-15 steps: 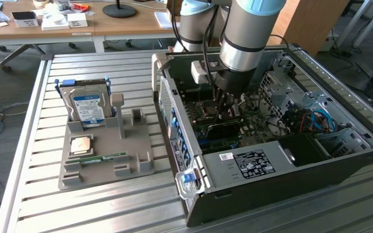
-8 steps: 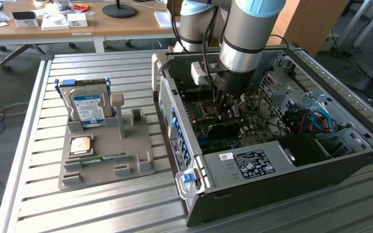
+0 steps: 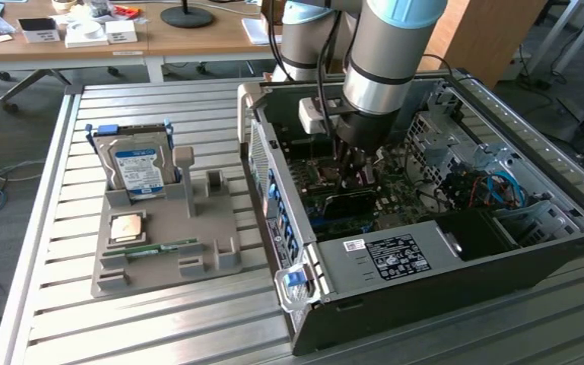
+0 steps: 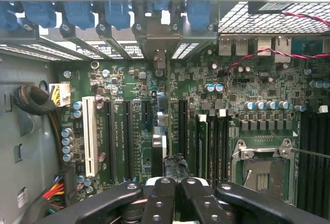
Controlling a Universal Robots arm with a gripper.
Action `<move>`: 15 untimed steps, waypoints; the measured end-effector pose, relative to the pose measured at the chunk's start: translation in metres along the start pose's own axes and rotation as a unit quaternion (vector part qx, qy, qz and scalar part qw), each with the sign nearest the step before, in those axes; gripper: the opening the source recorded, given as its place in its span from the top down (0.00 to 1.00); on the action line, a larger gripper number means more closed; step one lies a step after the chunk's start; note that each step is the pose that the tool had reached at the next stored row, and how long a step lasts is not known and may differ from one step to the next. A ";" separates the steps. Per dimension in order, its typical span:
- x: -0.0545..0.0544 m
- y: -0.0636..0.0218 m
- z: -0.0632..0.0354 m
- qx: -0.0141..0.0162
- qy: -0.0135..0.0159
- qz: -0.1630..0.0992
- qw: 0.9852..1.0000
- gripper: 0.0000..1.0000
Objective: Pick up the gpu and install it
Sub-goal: 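Press down on the gpu until it lock into place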
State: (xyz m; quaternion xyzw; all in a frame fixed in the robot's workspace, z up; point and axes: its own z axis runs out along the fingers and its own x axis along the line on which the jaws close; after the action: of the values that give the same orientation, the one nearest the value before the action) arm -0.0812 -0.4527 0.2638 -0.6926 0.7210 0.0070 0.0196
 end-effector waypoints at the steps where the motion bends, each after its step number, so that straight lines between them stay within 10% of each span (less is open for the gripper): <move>1: 0.000 0.0000 0.0000 0.000 0.000 0.000 1.000 0.89; 15: 0.000 0.0001 0.0023 0.000 0.000 0.000 1.000 0.89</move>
State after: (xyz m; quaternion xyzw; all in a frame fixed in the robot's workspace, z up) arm -0.0812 -0.4527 0.2615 -0.6926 0.7210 0.0070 0.0195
